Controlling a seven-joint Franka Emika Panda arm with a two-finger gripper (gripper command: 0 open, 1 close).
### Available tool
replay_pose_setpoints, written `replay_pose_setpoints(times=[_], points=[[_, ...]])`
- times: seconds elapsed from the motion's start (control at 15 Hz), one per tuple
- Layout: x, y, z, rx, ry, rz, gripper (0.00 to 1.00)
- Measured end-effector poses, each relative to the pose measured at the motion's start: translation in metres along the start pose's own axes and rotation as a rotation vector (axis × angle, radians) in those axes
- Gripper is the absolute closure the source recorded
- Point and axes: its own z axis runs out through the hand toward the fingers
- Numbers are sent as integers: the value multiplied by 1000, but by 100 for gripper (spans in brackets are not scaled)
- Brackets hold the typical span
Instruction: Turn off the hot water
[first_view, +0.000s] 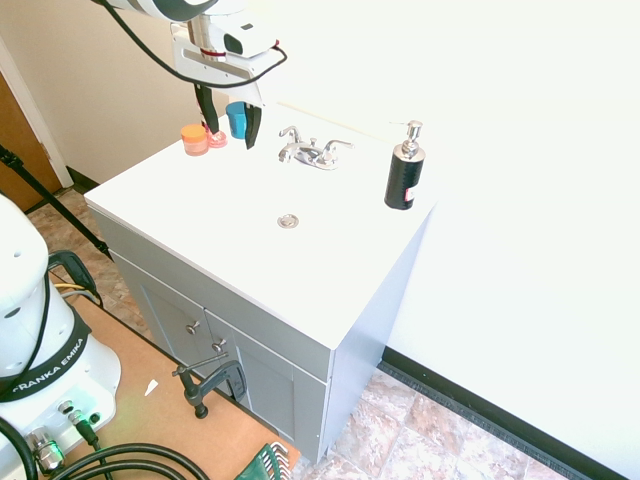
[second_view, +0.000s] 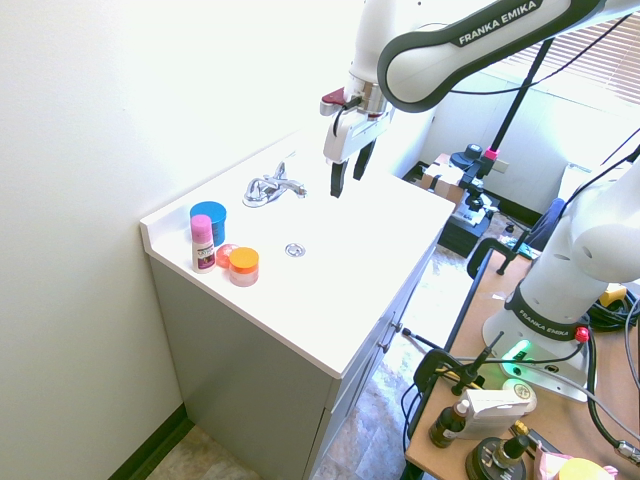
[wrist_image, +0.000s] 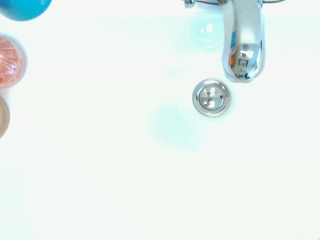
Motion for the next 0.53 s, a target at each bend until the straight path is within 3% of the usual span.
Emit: replay_pose_setpoints(times=[0.2,0.53], points=[[3,-4,1,8,14,4,0],[36,-56,13,39,224,130,0]])
